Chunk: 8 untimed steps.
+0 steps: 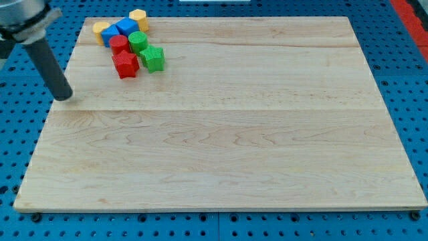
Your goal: Move the yellow hexagon towards the right side
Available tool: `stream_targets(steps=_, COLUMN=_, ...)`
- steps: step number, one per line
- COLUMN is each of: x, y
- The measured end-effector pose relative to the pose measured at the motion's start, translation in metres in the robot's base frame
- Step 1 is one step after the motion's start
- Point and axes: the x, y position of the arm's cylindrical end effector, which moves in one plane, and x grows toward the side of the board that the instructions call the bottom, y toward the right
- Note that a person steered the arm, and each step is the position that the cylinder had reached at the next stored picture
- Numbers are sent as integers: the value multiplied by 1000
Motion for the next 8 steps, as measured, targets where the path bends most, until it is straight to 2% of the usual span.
stream_targets(steps=1, x=-45, y=-5)
stream_targets(steps=3, x=-46, y=-4)
stream_targets(steps=4, x=-62, y=-5)
stream_targets(steps=5, x=-88, y=-2)
stream_targets(steps=8, x=-204, y=-4)
